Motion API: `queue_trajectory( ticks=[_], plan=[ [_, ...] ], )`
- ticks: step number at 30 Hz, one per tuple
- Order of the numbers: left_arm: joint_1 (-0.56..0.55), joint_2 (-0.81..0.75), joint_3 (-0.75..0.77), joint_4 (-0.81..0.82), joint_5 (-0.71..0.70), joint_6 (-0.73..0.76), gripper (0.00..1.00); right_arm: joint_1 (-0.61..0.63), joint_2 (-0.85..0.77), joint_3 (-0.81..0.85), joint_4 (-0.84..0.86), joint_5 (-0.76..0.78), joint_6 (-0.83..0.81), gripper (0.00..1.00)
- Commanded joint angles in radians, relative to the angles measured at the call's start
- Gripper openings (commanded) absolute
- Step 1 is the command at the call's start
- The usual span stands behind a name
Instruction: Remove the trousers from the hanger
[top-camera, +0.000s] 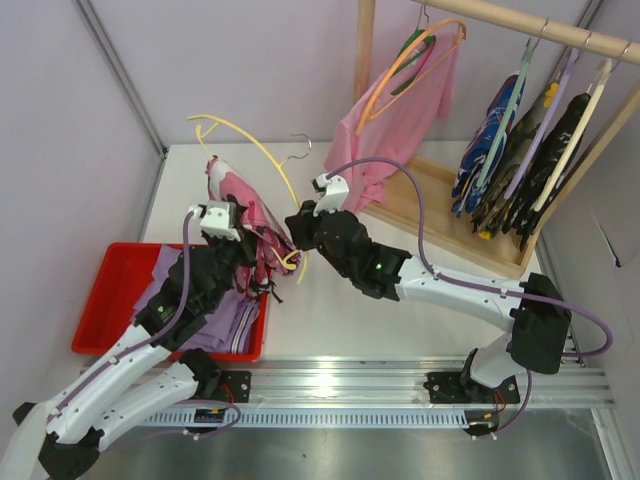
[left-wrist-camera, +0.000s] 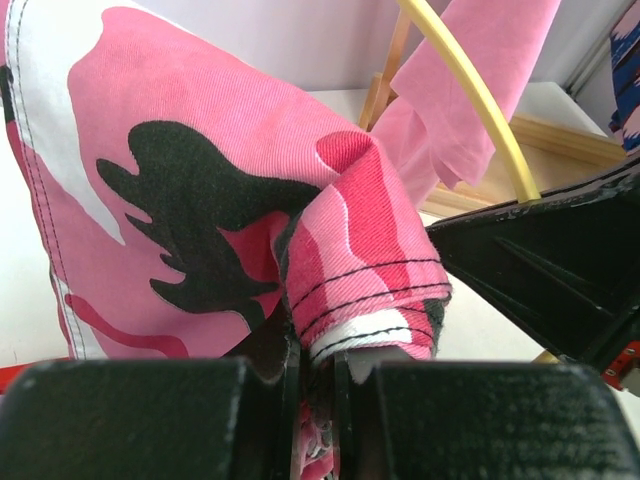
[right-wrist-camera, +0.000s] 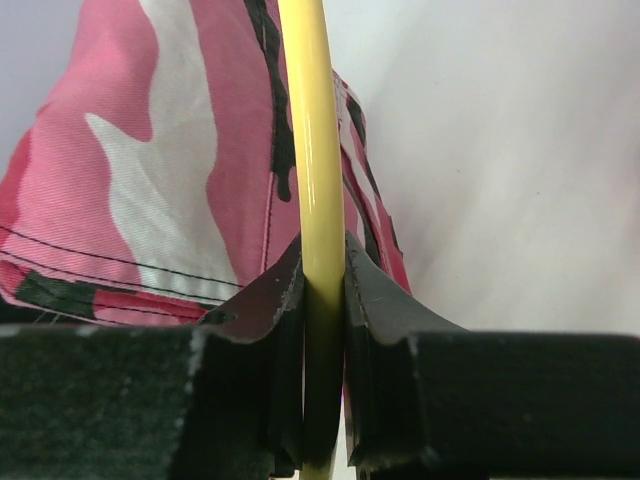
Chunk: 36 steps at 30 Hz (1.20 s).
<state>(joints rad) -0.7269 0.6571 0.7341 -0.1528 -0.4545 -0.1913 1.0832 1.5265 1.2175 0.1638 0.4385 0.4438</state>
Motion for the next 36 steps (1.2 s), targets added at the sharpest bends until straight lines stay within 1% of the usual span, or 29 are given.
queue_trajectory(
  ticks=[1,3,7,9,13,16,21,24,25,26,29,33,36],
  plan=[
    [0.020,-0.036,0.166,0.351,0.010,-0.023,0.00,0.004,-0.006,-0.042,-0.093,0.038,-0.053,0.00],
    [0.020,-0.027,0.183,0.334,0.008,-0.016,0.00,0.003,0.004,-0.027,-0.124,0.054,-0.044,0.00],
    [0.020,-0.019,0.194,0.331,0.010,-0.017,0.00,-0.005,0.044,0.045,-0.288,0.094,-0.007,0.00],
    [0.020,-0.005,0.194,0.326,0.014,-0.014,0.00,-0.012,0.047,0.071,-0.308,0.088,0.004,0.00],
    [0.020,0.010,0.197,0.296,0.097,0.006,0.00,-0.023,-0.009,0.071,-0.281,0.083,-0.011,0.00],
    [0.020,0.006,0.205,0.262,0.105,0.006,0.00,-0.032,-0.046,0.094,-0.280,0.052,-0.050,0.00],
    [0.020,-0.013,0.192,0.197,0.050,-0.040,0.01,-0.013,-0.051,0.135,-0.284,0.061,-0.132,0.00],
    [0.020,-0.014,0.191,0.161,0.037,-0.095,0.02,0.015,-0.048,0.142,-0.258,0.072,-0.194,0.00],
    [0.020,-0.010,0.195,0.156,0.028,-0.137,0.02,0.026,-0.046,0.148,-0.239,0.089,-0.214,0.00],
    [0.020,-0.005,0.200,0.124,0.017,-0.154,0.03,0.047,-0.045,0.154,-0.231,0.095,-0.232,0.00],
    [0.020,0.024,0.206,0.092,0.002,-0.165,0.07,0.070,-0.035,0.201,-0.242,0.100,-0.273,0.00],
    [0.020,0.047,0.217,0.065,-0.024,-0.155,0.06,0.090,-0.051,0.227,-0.245,0.104,-0.316,0.00],
    [0.020,0.053,0.206,0.070,-0.056,-0.151,0.07,0.109,-0.052,0.283,-0.303,0.115,-0.333,0.00]
  ],
)
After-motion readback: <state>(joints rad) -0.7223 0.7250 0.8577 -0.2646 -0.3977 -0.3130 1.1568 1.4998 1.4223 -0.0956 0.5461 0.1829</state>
